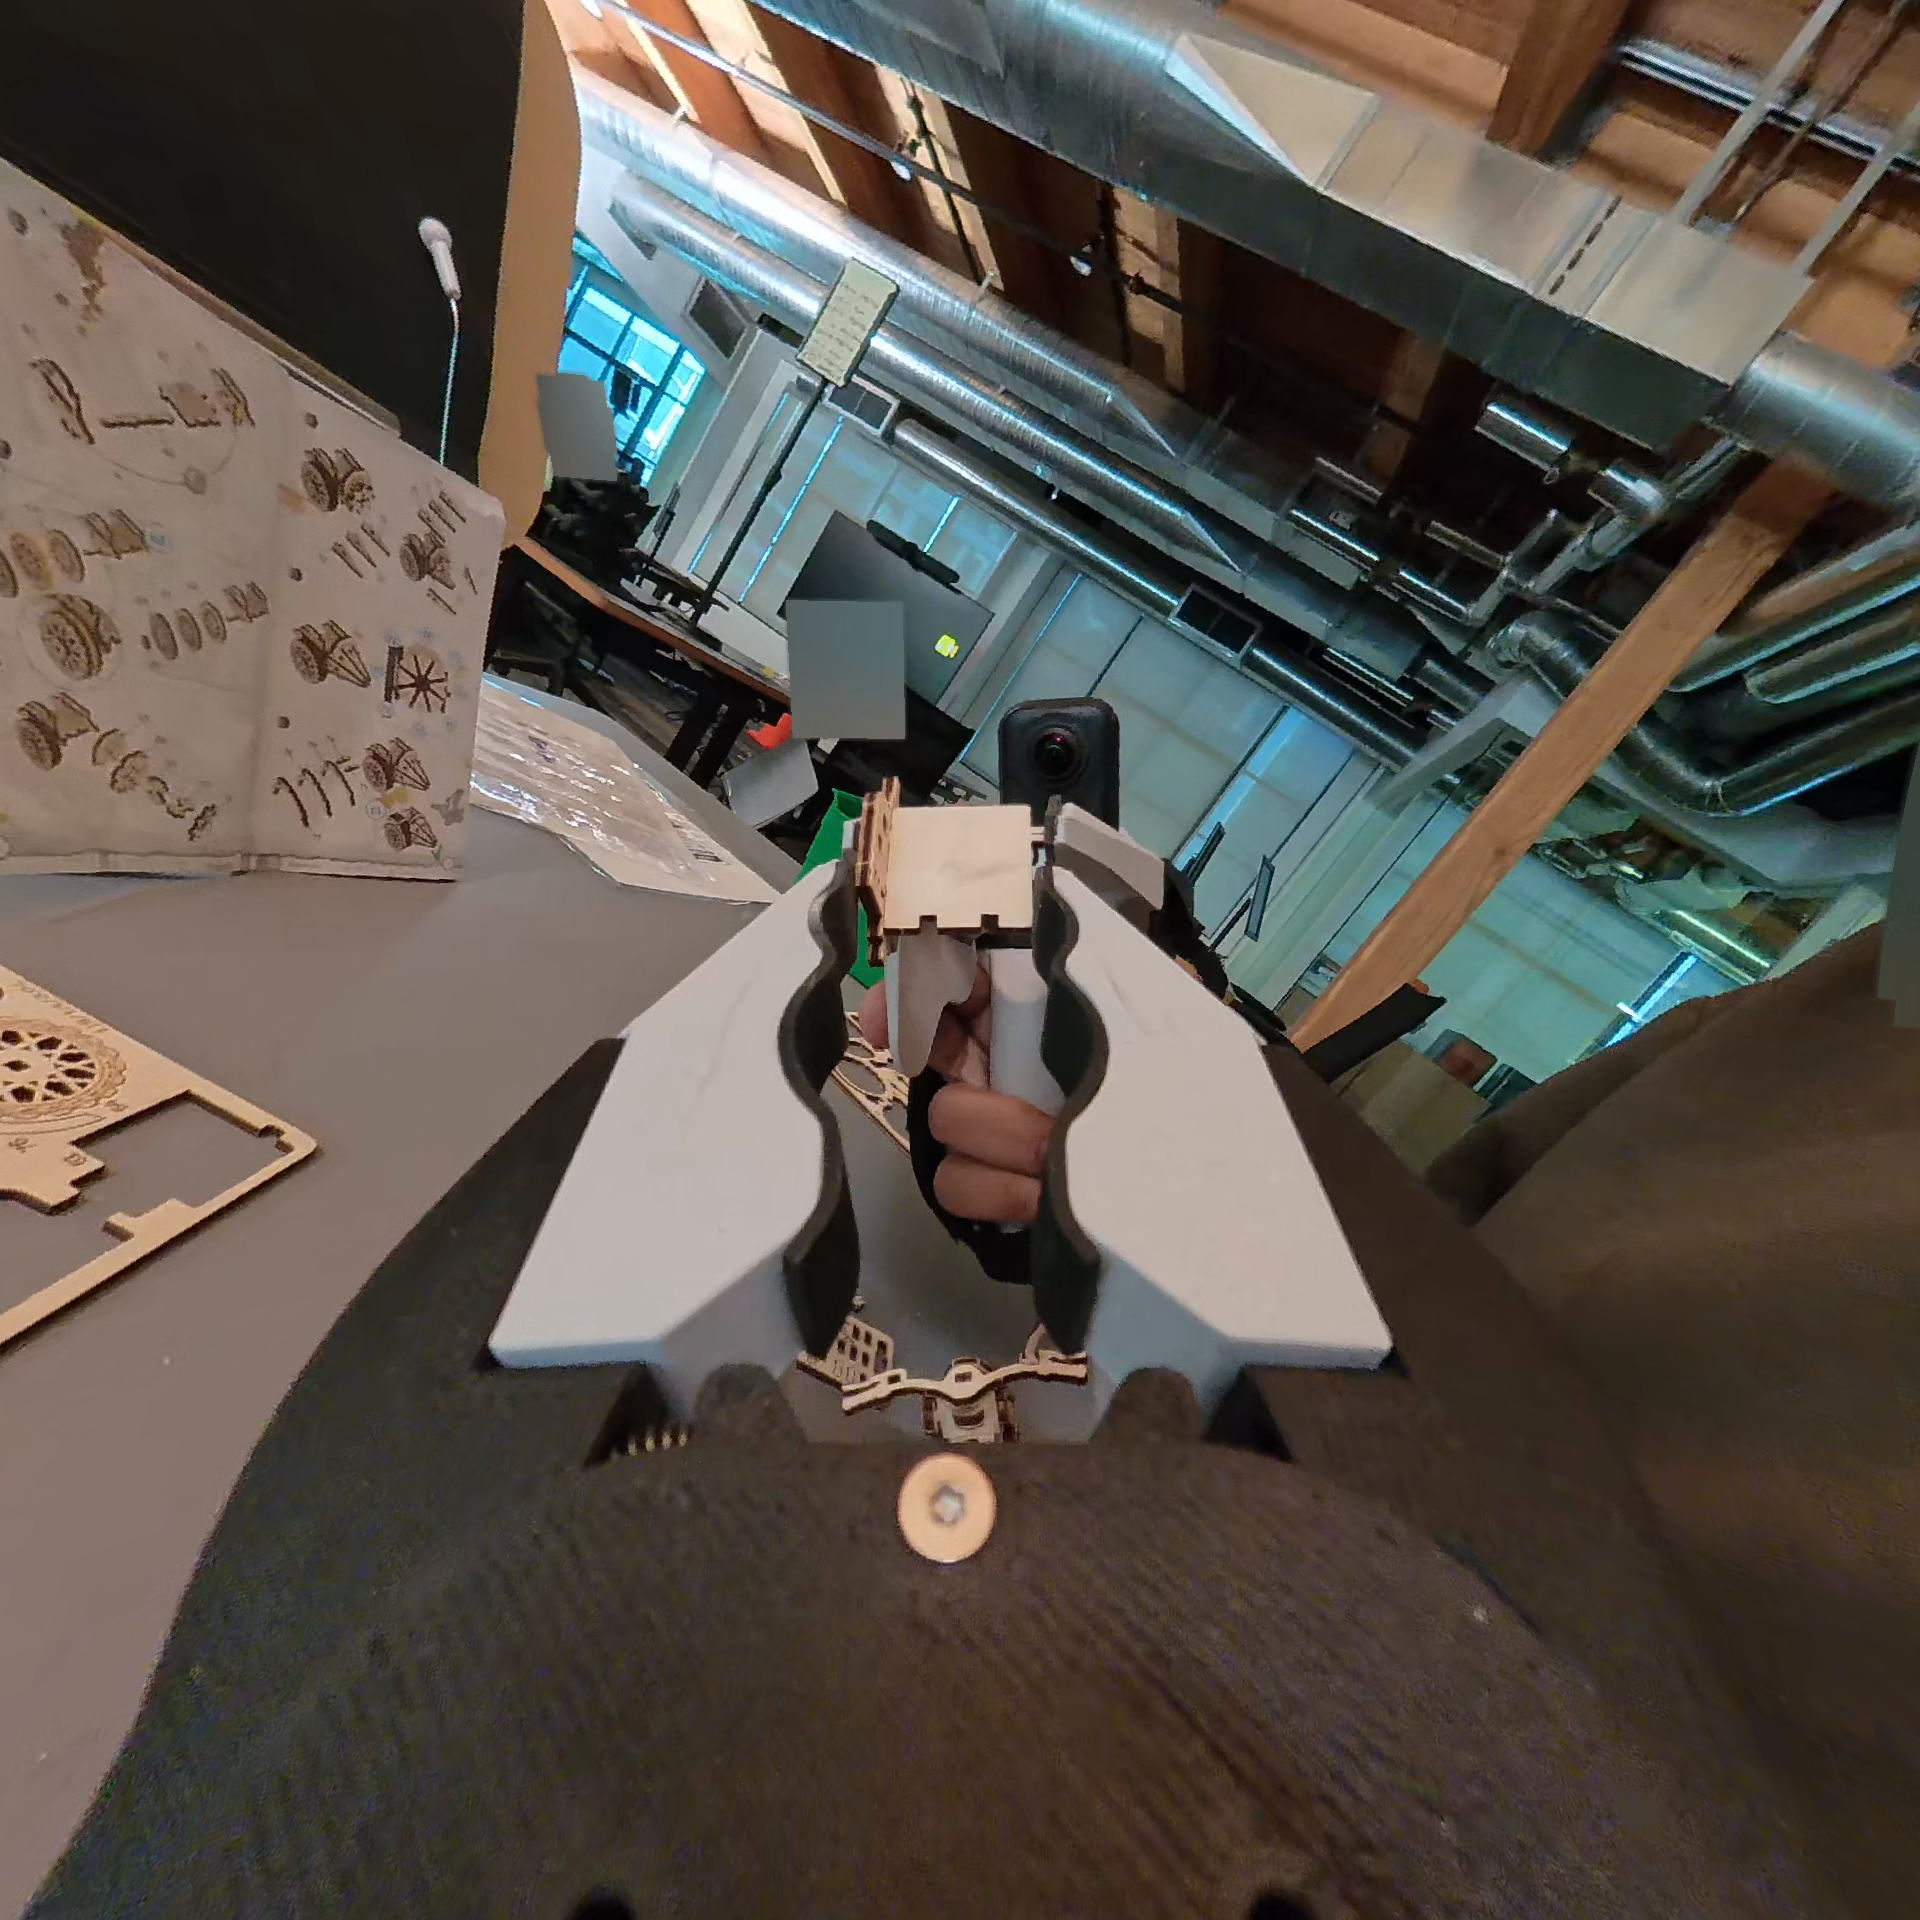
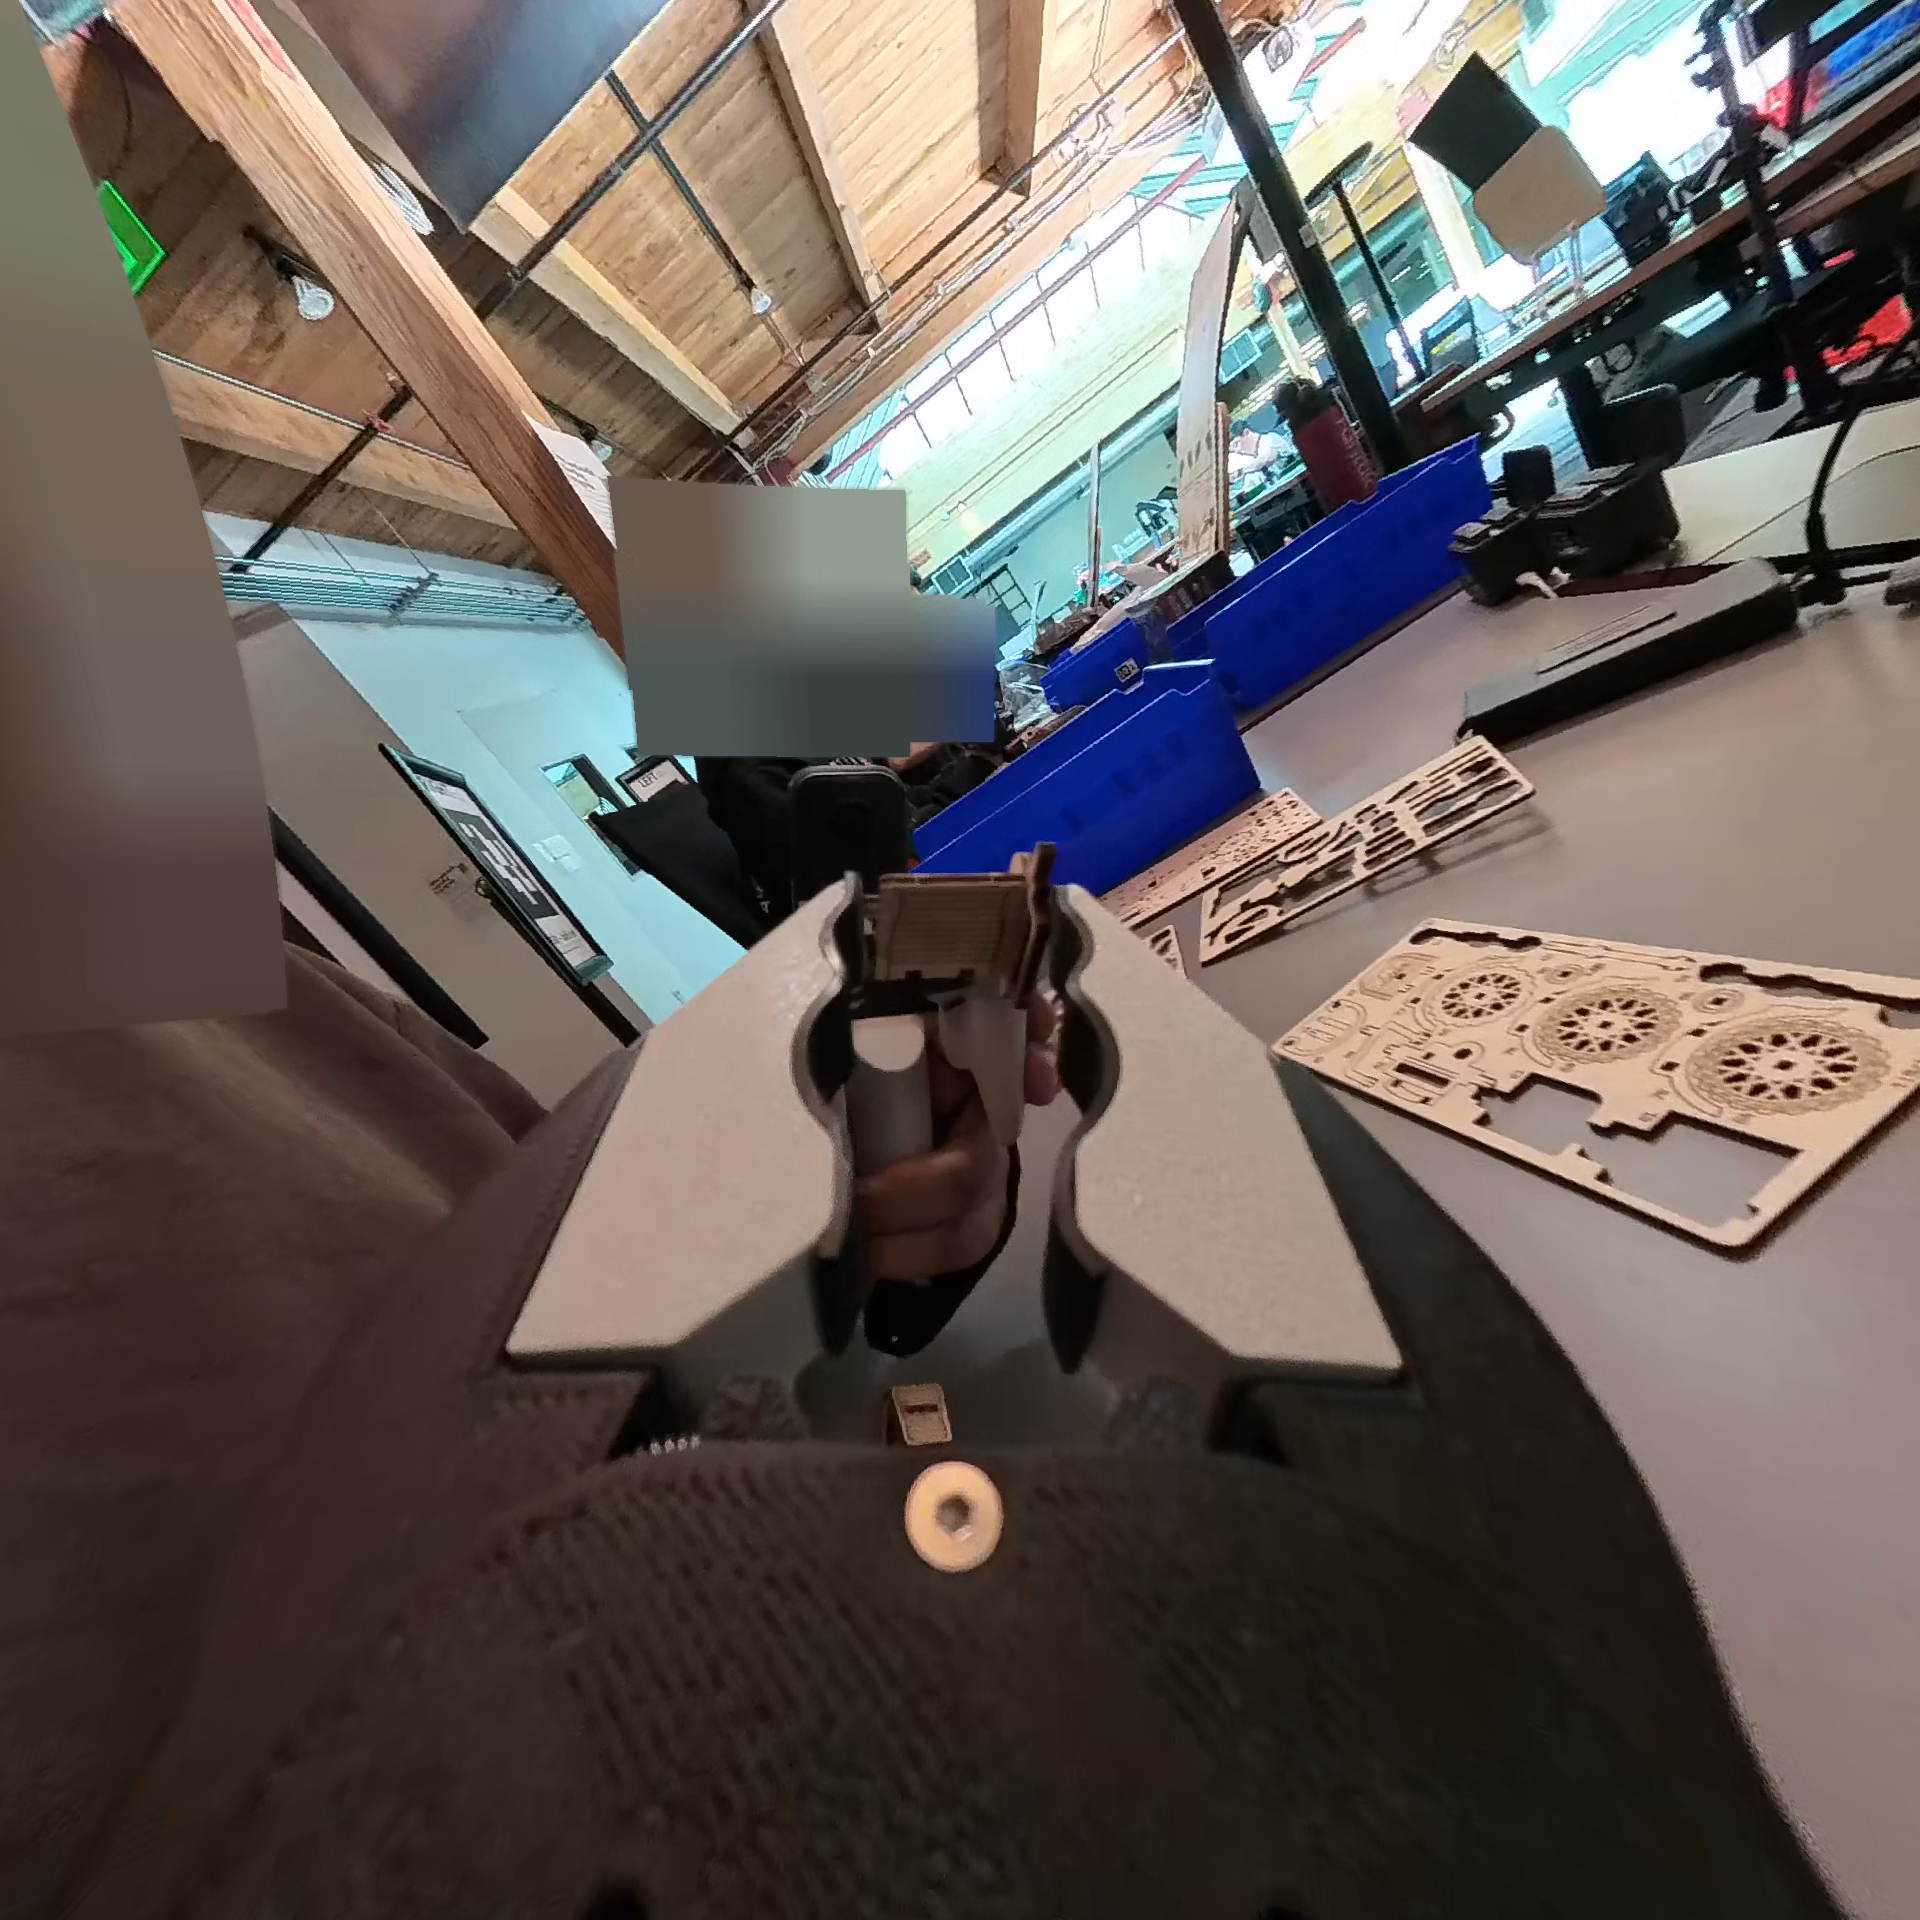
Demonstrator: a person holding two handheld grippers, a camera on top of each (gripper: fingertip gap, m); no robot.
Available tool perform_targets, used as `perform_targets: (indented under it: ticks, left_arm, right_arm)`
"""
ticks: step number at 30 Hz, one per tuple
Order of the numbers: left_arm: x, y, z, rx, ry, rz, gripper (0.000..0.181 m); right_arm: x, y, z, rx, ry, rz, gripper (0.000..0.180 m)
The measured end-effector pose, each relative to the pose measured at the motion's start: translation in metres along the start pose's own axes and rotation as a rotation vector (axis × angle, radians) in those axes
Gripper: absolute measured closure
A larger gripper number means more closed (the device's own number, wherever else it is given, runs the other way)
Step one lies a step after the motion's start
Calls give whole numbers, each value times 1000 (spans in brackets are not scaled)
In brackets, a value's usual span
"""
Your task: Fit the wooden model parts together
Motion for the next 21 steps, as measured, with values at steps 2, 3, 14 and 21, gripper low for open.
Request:
perform_targets:
  ticks: [2,3,14,21]
  left_arm:
    - [-1,0,-1,11,-13,4,147]
    - [-2,1,-2,14,-14,5,147]
    - [-4,2,-5,13,-18,72,148]
    - [-4,-3,-10,-184,36,492,149]
  right_arm:
    - [1,-1,0,-19,1,5,144]
    - [1,-1,0,-22,1,5,144]
    - [-2,-10,-9,-64,-58,115,134]
    - [-8,-17,-17,-11,8,109,127]
Point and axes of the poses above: each gripper's, where its closed fingertips meet, z out along the fingers, x out of its underside, y = z × x across the jaws, the point moved 9 cm from there along -z, back along the fingers, and after that the axes turned 3 degrees about -x, right-handed, at the moved point
